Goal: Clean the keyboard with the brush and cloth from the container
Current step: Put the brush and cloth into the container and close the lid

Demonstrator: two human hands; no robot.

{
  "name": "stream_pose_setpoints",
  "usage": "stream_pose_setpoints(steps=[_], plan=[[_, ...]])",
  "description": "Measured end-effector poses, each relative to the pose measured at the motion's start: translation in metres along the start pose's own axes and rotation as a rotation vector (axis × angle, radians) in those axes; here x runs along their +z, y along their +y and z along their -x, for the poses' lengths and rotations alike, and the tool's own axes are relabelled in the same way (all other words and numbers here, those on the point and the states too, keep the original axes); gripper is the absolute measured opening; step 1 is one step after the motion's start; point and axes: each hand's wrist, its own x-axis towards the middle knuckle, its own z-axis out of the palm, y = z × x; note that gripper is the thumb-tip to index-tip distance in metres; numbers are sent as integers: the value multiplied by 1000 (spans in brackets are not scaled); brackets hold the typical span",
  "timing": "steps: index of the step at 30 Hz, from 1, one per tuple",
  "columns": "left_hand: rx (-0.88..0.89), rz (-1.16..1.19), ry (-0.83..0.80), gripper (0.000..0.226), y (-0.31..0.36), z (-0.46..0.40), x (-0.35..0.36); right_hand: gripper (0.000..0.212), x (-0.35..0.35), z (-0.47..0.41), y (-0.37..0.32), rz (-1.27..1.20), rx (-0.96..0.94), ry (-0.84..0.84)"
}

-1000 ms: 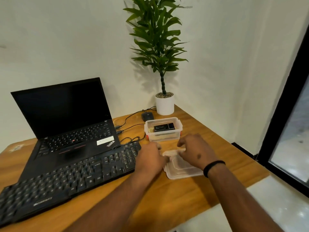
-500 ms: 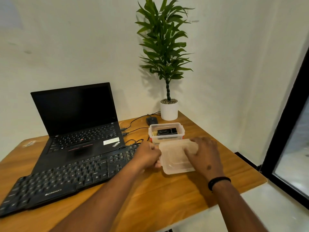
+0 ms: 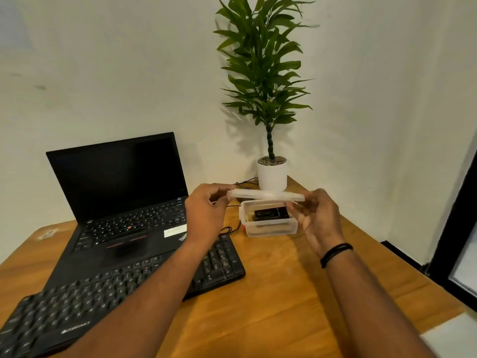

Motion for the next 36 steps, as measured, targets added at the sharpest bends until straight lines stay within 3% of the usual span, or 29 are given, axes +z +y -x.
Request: stream_pose_setpoints(steps=[2,4,7,10,12,15,18,25,36], plan=[[-127,90,22,23,-11,-5,7,15,7,-19,2,71,-52,13],[-272,131,64,24,-19,-8,18,16,12,-36,10,313,-119,56],[-449,262,130,23,-33,-8,37,36,8,-54,25,611,-228,80],[-501,281,174,5,-39,-8,53,48,1,-63,32,802,-366,82],[-494,226,197,13,-38,-6,57,53,-2,-66,33,901,-448,73],[-393,97,192,29,-42,-1,65,41,-6,-70,33,940,-430,68],[-345,38,183,32,-45,2,70,41,-11,-72,38,1027,-370,81],[-455,62,43,11,-58,-7,71,35,-12,-70,47,1021,-325,160],[-589,221,-29,21,-57,-14,64,23,-14,-68,47,959,-384,263]])
